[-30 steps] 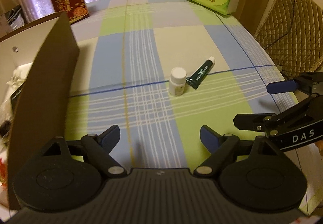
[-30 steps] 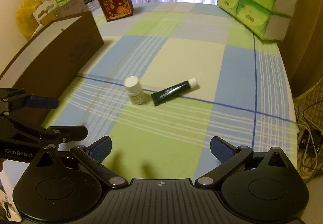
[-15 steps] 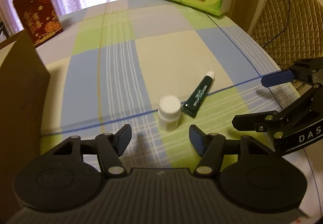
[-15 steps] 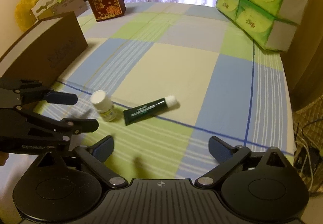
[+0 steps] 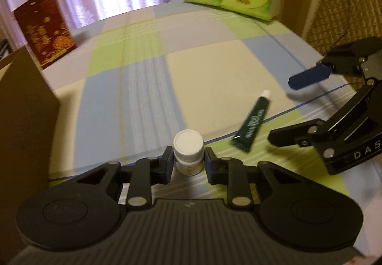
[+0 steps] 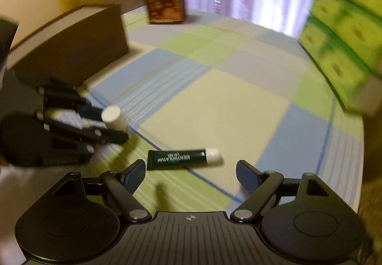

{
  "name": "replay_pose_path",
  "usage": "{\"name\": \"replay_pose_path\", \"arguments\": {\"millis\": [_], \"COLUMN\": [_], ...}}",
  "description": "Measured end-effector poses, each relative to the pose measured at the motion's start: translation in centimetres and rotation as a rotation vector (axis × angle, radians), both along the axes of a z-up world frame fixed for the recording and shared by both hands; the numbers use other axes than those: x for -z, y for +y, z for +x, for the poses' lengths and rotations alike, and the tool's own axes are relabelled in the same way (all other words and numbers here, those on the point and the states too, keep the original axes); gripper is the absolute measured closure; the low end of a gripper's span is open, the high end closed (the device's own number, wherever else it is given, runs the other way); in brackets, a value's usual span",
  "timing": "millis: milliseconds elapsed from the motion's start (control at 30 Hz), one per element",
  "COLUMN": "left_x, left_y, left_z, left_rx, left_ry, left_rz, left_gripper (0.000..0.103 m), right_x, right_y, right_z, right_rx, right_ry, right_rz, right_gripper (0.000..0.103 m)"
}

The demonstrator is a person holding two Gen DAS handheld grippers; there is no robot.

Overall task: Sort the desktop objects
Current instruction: 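Grasp the white pill bottle with the left tool while the right tool grasps the green lip gel tube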

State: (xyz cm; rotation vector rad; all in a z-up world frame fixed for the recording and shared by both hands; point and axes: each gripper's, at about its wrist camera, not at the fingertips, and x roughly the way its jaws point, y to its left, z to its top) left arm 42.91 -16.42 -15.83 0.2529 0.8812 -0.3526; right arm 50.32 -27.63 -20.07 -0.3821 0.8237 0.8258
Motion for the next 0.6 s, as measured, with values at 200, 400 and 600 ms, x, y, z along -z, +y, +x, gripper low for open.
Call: {"name": "replay_pose_path", "arguments": {"millis": [200,400,600], "left_x": [-0.3,-0.6,-0.7], "left_y": [3.0,5.0,5.8], "left_z": [-0.4,-1.9,-3.5], "left_rx": [-0.082,-0.124,-0.138], "left_ry": [0.031,0.057,0.071], "left_rz": [0.005,-0.001,-0.010], "left_gripper": [0.080,0.081,0.080], "right_x": [1.6,2.3,2.3], "right_y": [1.7,2.1,3.0], "right_z": [-0.2,-0.3,-2.5], "right_rx": [-0.231,-0.360,-0.318], "right_ry": [-0.095,-0.014,0.121], "right_rz": [-0.102,-0.128,-0.099], "right_gripper": [0.022,0.065,0.082]}}
